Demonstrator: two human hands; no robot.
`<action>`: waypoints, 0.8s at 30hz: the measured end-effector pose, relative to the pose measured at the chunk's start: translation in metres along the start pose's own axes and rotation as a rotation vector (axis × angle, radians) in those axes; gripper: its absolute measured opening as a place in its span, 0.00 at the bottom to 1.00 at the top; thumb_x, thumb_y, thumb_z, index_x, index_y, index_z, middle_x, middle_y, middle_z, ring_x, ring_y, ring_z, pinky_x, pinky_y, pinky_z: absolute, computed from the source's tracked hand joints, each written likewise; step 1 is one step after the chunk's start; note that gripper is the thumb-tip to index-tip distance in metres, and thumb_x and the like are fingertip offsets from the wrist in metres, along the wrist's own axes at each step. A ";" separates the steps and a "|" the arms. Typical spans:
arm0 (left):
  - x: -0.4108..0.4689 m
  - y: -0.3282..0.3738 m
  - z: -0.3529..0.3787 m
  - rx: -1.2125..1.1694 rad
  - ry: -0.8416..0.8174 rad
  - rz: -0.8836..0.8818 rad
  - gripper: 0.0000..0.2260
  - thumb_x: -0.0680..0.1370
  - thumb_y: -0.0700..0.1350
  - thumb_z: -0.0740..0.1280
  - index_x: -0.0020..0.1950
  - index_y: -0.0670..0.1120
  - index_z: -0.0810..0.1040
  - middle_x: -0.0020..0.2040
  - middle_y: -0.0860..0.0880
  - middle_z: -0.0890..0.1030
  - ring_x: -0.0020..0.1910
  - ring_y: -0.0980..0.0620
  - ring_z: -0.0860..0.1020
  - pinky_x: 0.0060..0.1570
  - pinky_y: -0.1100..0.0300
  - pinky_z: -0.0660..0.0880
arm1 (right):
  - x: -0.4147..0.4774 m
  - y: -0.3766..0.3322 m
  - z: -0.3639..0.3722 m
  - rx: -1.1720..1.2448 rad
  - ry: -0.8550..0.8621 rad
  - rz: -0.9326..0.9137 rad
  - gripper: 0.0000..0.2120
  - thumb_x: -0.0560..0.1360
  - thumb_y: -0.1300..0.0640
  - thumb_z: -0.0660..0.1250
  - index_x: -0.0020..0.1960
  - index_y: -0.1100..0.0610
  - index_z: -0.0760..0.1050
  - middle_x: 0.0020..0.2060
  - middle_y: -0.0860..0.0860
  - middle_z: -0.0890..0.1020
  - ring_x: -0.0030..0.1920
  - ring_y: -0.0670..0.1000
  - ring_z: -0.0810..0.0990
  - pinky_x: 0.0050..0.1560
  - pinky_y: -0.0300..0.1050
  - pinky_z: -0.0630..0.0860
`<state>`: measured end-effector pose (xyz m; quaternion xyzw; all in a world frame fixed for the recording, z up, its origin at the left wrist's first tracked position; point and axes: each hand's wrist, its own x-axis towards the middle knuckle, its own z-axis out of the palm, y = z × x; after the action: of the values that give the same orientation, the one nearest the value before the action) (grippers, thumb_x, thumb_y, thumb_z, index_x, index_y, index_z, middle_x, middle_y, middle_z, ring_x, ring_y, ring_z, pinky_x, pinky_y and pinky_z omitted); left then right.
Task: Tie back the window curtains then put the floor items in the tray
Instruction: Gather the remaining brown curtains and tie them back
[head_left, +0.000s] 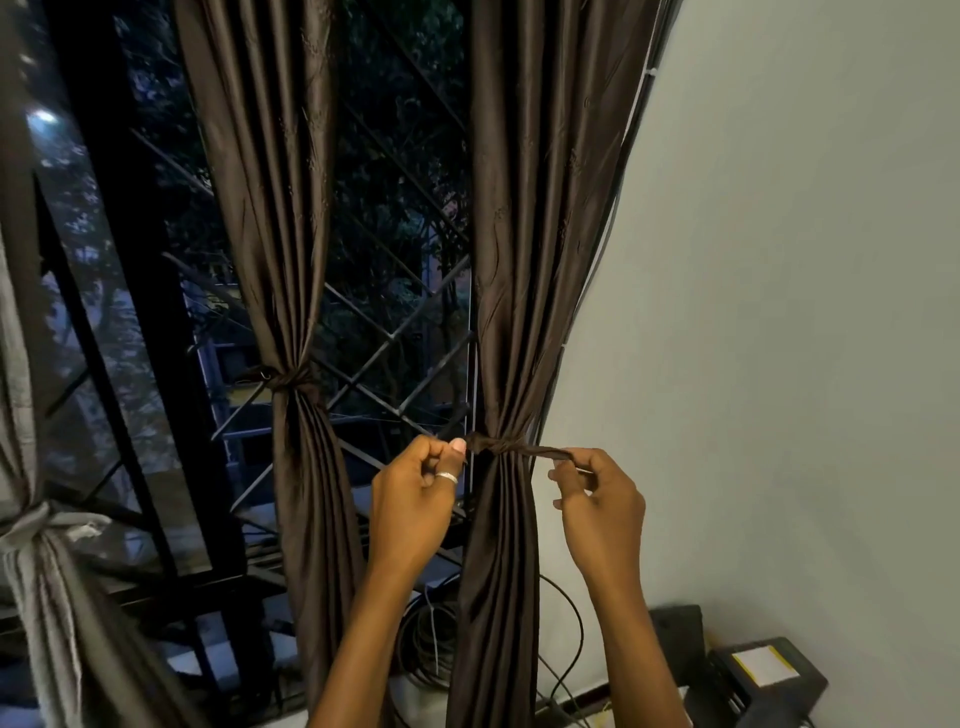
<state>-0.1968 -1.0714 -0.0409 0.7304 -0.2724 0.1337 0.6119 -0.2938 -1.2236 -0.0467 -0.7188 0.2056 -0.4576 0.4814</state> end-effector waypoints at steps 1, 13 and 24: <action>-0.002 -0.001 -0.001 0.001 -0.003 -0.014 0.13 0.81 0.54 0.66 0.40 0.50 0.76 0.29 0.45 0.73 0.24 0.57 0.66 0.25 0.64 0.63 | -0.001 0.000 0.001 0.011 0.001 0.013 0.10 0.80 0.57 0.67 0.47 0.42 0.78 0.41 0.41 0.83 0.46 0.43 0.83 0.49 0.54 0.84; -0.056 -0.042 -0.017 0.100 0.303 -0.309 0.17 0.74 0.38 0.75 0.31 0.48 0.72 0.40 0.59 0.84 0.43 0.63 0.83 0.39 0.70 0.76 | -0.035 0.028 0.017 0.070 -0.177 0.217 0.05 0.81 0.54 0.66 0.49 0.46 0.80 0.42 0.37 0.84 0.43 0.41 0.85 0.52 0.55 0.84; -0.139 -0.056 -0.043 0.362 0.493 -0.521 0.13 0.73 0.40 0.74 0.37 0.58 0.80 0.47 0.58 0.85 0.44 0.59 0.81 0.45 0.66 0.74 | -0.095 0.064 0.045 0.061 -0.442 0.337 0.07 0.81 0.55 0.66 0.54 0.56 0.81 0.40 0.47 0.86 0.42 0.43 0.86 0.44 0.46 0.84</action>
<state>-0.2730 -0.9916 -0.1512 0.8171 0.1049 0.1911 0.5337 -0.2933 -1.1597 -0.1518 -0.7419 0.1985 -0.2092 0.6053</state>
